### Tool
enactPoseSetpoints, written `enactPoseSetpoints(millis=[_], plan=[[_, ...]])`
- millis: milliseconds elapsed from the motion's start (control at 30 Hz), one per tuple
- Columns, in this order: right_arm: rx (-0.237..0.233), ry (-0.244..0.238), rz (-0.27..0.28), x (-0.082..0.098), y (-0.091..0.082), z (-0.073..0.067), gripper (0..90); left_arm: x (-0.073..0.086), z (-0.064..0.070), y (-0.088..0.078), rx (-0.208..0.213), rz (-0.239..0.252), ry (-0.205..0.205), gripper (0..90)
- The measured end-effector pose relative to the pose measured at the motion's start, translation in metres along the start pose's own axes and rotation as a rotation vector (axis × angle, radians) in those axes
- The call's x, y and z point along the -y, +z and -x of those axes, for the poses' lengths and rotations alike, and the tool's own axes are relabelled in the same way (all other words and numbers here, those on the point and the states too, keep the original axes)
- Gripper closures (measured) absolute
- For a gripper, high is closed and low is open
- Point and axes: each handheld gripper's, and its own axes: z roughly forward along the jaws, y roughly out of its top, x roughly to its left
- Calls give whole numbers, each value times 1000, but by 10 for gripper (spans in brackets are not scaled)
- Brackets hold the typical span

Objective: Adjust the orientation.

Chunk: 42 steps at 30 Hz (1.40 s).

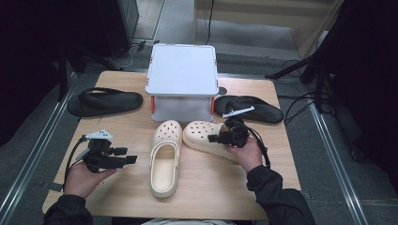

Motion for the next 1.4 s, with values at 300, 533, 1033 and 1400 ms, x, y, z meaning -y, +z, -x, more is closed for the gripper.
enactPoseSetpoints(millis=[300, 533, 1033, 1400], plan=[[-1, -38, 26, 3, -3, -2, 626, -5, 0, 5, 1, -11, 2, 414], [-3, -69, 83, 13, -34, 2, 616, -11, -3, 6, -1, -19, 5, 458], [71, -63, 74, 29, -53, 24, 860, -21, -2, 14, -11, -8, 40, 451], [106, -116, 6, 26, -32, 15, 872, -24, -2, 20, 0, -41, 42, 456]])
